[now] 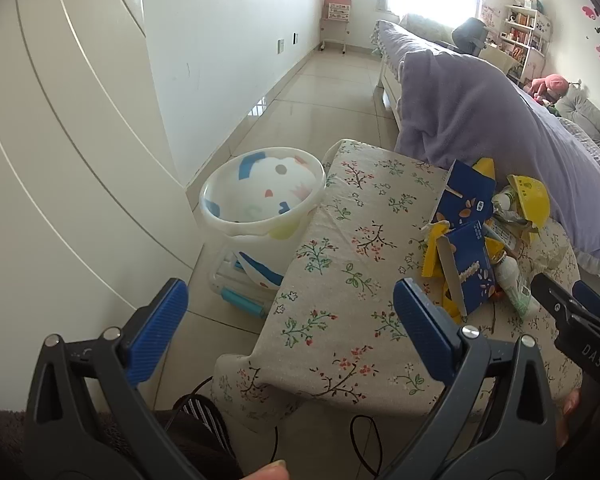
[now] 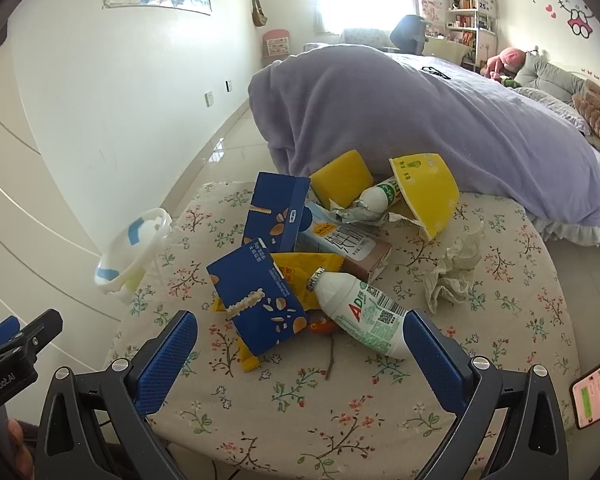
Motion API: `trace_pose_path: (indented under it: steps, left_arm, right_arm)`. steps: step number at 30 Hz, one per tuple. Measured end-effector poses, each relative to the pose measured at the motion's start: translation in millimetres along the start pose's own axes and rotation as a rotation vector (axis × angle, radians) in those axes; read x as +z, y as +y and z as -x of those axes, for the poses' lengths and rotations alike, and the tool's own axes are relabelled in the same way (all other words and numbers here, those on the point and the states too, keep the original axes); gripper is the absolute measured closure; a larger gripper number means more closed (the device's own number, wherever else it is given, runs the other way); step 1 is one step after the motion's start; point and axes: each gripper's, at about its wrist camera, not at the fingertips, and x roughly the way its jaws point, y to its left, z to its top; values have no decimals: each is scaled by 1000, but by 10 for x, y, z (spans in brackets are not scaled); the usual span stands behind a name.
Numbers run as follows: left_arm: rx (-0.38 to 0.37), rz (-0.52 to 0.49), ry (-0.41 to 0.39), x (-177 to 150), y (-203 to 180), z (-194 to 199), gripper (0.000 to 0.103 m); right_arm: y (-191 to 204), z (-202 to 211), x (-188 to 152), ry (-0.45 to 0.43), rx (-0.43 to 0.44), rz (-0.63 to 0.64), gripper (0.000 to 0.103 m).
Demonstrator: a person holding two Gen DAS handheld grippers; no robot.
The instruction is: Collect trash
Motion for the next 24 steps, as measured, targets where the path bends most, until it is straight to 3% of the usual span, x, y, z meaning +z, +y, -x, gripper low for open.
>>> trace_pose_path:
  steps: [24]
  left_arm:
    - [-6, 12, -1, 18, 42, 7, 1]
  right_arm:
    - [30, -15, -3, 4, 7, 5, 0]
